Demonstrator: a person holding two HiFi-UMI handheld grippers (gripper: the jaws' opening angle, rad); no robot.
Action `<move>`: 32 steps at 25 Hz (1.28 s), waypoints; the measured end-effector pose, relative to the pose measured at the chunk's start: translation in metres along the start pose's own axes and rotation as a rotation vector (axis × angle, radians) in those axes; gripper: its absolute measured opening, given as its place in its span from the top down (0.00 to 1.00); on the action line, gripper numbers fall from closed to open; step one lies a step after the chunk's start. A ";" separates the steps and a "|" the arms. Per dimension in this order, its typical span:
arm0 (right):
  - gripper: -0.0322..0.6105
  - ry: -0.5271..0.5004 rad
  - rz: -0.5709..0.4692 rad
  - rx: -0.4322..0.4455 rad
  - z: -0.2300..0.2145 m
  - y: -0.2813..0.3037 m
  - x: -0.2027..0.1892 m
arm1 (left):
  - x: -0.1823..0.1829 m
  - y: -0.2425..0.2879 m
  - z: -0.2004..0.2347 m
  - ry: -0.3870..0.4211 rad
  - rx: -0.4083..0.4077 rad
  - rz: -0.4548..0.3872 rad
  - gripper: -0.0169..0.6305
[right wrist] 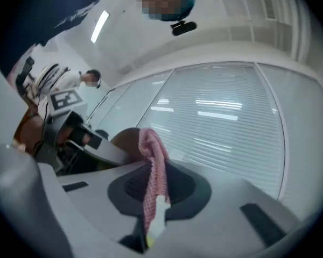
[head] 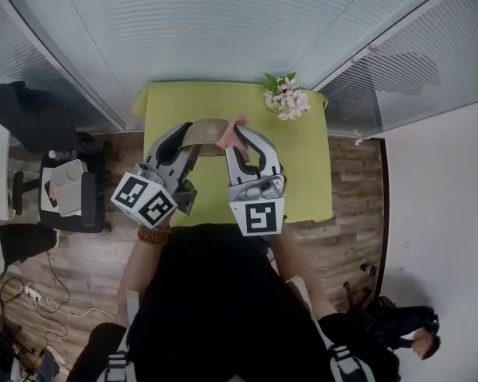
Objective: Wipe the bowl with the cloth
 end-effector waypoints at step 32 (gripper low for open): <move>0.91 -0.474 -0.004 0.203 0.009 0.002 0.016 | -0.004 0.002 -0.030 0.510 -0.081 0.203 0.75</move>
Point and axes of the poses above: the fingertips, and each gripper's own axes: y forward along the fingers, z to its left, x out of its top, the point moved 6 cm from there along -y, backward along the fingers, and after that the axes turned 14 degrees about -z, right-handed, at the moved point
